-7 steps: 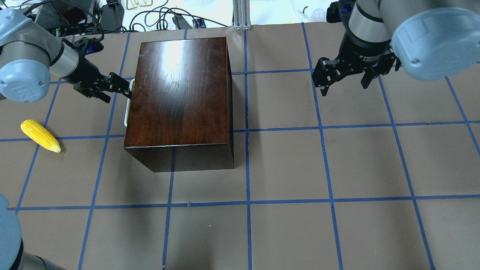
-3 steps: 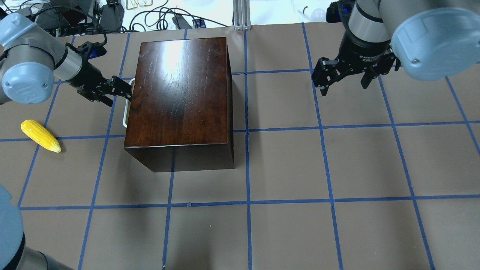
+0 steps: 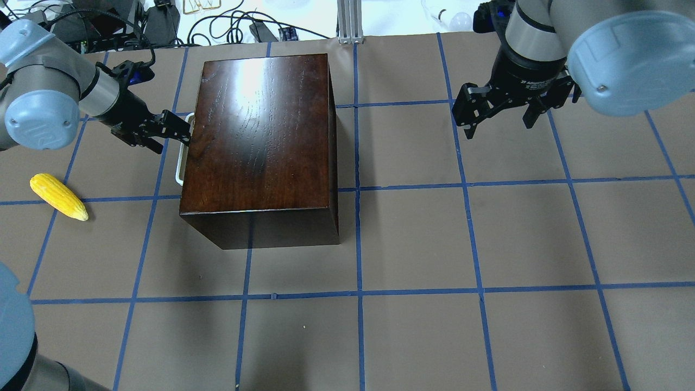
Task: Open drawer and put corn inside
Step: 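Pull the drawer open outward with the left gripper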
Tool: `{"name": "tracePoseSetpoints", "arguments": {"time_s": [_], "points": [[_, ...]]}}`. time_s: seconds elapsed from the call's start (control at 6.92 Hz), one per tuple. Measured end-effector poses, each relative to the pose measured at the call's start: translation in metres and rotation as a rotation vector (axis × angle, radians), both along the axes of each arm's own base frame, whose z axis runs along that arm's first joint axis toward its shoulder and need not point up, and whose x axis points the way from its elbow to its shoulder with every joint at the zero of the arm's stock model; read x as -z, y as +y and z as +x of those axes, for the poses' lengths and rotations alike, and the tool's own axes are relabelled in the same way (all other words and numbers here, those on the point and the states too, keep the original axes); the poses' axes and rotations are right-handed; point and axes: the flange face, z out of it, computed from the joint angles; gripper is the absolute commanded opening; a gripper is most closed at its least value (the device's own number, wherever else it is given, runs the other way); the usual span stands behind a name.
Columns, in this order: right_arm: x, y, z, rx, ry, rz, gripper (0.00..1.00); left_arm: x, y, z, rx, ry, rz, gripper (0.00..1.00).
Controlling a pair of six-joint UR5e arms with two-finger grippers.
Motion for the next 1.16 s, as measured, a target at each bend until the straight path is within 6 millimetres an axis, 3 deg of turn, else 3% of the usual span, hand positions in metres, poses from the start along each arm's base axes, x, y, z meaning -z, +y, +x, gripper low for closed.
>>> {"name": "tracePoseSetpoints", "arguments": {"time_s": [0.58,1.16], "points": [[0.0,0.0,0.0,0.0,0.0,0.0,1.0,-0.001,0.003,0.029,-0.037,0.003,0.0,1.0],[0.0,0.0,0.0,0.0,0.0,0.0,1.0,0.0,0.005,0.043,-0.02,-0.043,0.007,1.0]]}}
